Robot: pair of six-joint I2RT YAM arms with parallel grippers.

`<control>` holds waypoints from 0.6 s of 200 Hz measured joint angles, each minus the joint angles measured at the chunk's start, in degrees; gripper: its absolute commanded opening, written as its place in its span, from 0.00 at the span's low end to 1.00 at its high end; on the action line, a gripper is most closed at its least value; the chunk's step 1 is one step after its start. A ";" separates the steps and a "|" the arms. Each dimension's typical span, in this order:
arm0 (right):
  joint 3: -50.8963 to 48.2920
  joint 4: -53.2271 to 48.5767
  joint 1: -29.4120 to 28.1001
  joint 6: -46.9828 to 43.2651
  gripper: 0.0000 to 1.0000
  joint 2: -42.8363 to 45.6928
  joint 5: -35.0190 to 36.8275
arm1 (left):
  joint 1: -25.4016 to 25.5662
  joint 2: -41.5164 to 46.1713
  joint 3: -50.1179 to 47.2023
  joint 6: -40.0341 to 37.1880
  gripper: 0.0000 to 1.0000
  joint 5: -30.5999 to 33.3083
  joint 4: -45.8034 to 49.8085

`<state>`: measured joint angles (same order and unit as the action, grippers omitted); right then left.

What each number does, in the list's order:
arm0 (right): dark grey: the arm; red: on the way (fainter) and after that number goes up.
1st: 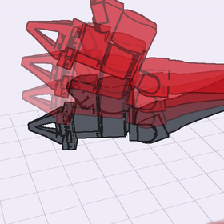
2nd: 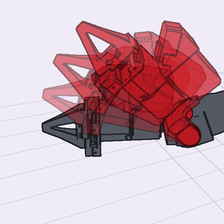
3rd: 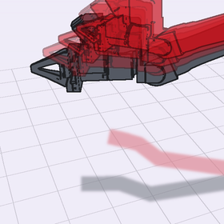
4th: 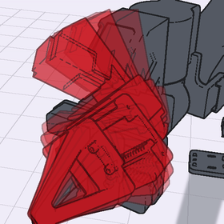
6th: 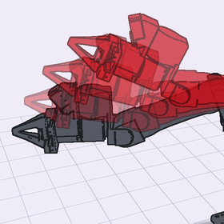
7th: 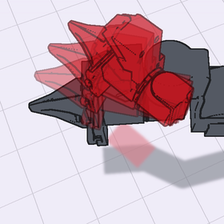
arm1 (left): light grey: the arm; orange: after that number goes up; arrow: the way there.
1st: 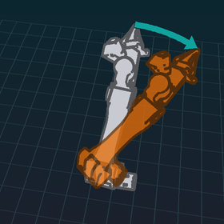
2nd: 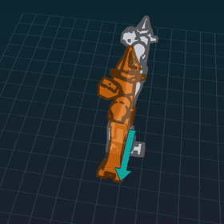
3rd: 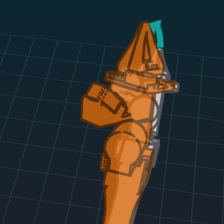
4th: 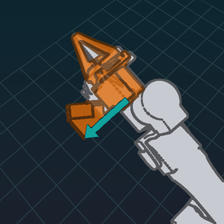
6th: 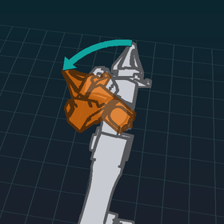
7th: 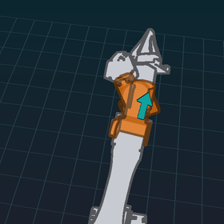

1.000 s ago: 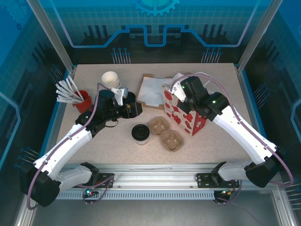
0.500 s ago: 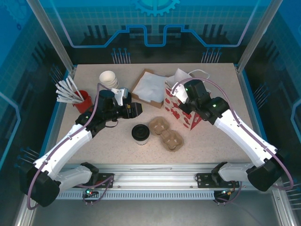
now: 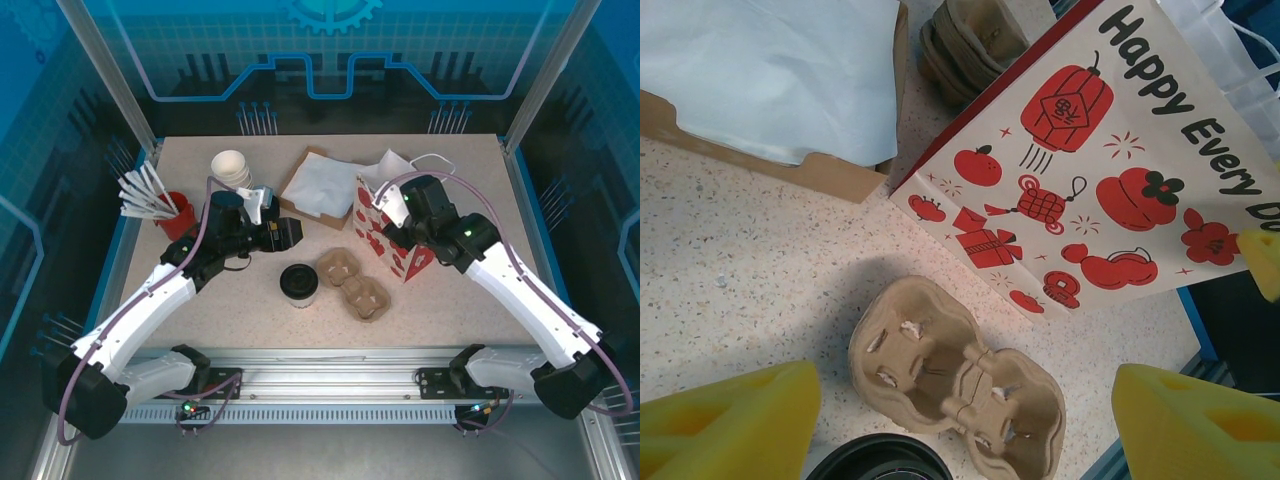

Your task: Pack the takeout coffee

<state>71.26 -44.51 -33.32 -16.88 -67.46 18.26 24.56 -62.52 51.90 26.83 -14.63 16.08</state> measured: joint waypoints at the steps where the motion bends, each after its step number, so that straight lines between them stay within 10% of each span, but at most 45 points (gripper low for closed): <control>1: 0.09 -0.15 0.00 -0.07 0.62 0.04 0.00 | 0.00 0.00 0.00 0.00 0.78 0.02 0.00; 49: 3.61 -7.98 -2.14 11.06 0.67 10.12 -0.52 | -0.02 0.68 0.00 -0.90 0.82 0.26 1.64; 120: -11.87 -8.15 -22.75 28.20 0.69 10.21 -0.85 | -2.64 4.09 -0.76 -1.29 0.91 -4.70 4.87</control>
<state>59.40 -52.66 -56.07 11.31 -57.25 17.41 21.91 -58.43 51.13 25.54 -19.33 20.95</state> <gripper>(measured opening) 0.692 0.888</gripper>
